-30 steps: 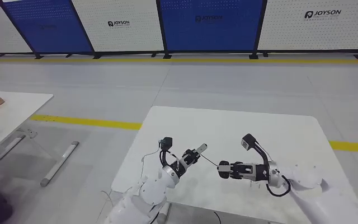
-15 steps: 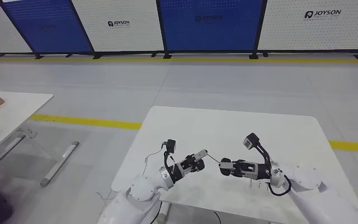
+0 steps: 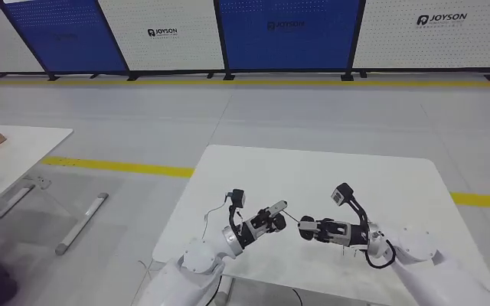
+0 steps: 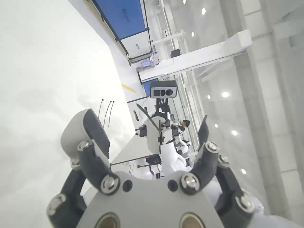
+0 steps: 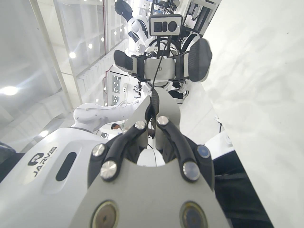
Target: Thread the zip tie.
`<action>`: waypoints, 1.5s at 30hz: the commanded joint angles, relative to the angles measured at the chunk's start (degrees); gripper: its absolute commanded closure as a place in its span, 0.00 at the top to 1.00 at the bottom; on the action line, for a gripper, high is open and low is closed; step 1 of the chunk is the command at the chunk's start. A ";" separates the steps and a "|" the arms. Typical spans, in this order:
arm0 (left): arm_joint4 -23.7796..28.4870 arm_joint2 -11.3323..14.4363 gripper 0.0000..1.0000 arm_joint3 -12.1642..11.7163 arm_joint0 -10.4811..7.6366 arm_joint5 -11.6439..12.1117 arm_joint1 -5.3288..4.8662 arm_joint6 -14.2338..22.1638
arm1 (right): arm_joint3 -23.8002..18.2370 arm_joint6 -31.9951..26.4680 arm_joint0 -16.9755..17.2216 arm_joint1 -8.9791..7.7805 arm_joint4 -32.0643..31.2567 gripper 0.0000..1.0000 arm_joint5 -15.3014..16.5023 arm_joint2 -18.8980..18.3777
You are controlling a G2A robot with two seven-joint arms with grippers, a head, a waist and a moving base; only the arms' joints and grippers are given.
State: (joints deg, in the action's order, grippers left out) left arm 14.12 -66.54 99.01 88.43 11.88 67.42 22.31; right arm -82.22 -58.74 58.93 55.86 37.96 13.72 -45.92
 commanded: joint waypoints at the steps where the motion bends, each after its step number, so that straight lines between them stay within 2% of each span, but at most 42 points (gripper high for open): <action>1: -0.03 -0.03 1.00 0.03 0.03 -0.05 0.00 -0.38 | 0.00 -0.01 -0.01 -0.01 -0.01 0.00 0.01 0.00; 8: -0.21 0.13 1.00 0.03 -0.03 0.06 0.01 -0.35 | 0.00 -0.01 -0.01 -0.01 -0.01 0.00 0.01 0.00; 13: -1.70 0.62 1.00 -1.24 -0.35 3.24 -0.21 2.52 | 0.00 -0.01 -0.01 -0.01 -0.01 0.00 0.01 0.00; 16: -0.54 0.42 1.00 -1.56 -0.37 4.22 -0.32 3.80 | 0.00 -0.01 -0.01 -0.01 -0.01 0.00 0.01 0.00; 17: 0.18 0.39 0.91 -1.48 -0.29 4.57 -0.34 4.10 | 0.00 -0.01 -0.01 -0.01 -0.01 0.00 0.01 0.00; 18: 0.87 0.32 0.67 -1.37 -0.26 4.84 -0.37 4.60 | 0.00 -0.01 -0.01 -0.01 -0.01 0.00 0.01 0.00; 19: 1.38 0.17 0.49 -1.36 -0.23 5.09 -0.42 5.05 | 0.00 -0.01 -0.01 -0.01 -0.01 0.00 0.01 0.00; 22: 1.21 -0.23 0.42 -1.02 -0.08 6.21 -0.59 5.67 | 0.00 -0.01 -0.01 -0.01 -0.01 0.00 0.01 0.00; 24: 1.16 0.05 0.44 -0.63 0.18 6.60 -0.62 5.60 | 0.00 -0.01 -0.01 -0.01 -0.01 0.00 0.01 0.00; 28: 1.17 0.29 0.24 -0.40 0.12 6.56 -0.68 5.54 | 0.00 -0.01 -0.01 -0.01 -0.01 0.00 0.01 0.00; 29: 1.06 0.36 0.22 -0.39 0.08 6.58 -0.70 5.56 | 0.00 -0.01 -0.01 -0.01 -0.01 0.00 0.01 0.00; 35: 0.75 0.56 0.15 -0.55 -0.09 6.57 -0.81 5.40 | 0.00 -0.01 -0.01 -0.01 -0.01 0.00 0.01 0.00; 38: 0.62 0.59 0.18 -0.56 -0.03 6.76 -0.89 5.40 | 0.00 -0.01 -0.01 -0.01 -0.01 0.00 0.01 0.00; 42: 0.06 0.57 0.32 -0.43 0.19 7.09 -1.04 5.69 | 0.00 -0.01 -0.01 -0.01 -0.01 0.00 0.01 0.00; 45: -0.10 0.54 0.34 -0.35 0.26 7.19 -1.14 5.78 | 0.00 -0.01 -0.01 -0.01 -0.01 0.00 0.01 0.00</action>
State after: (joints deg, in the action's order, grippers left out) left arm 14.07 -65.99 98.65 88.68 19.07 66.30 28.07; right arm -82.22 -58.74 58.92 55.85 37.95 13.73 -45.93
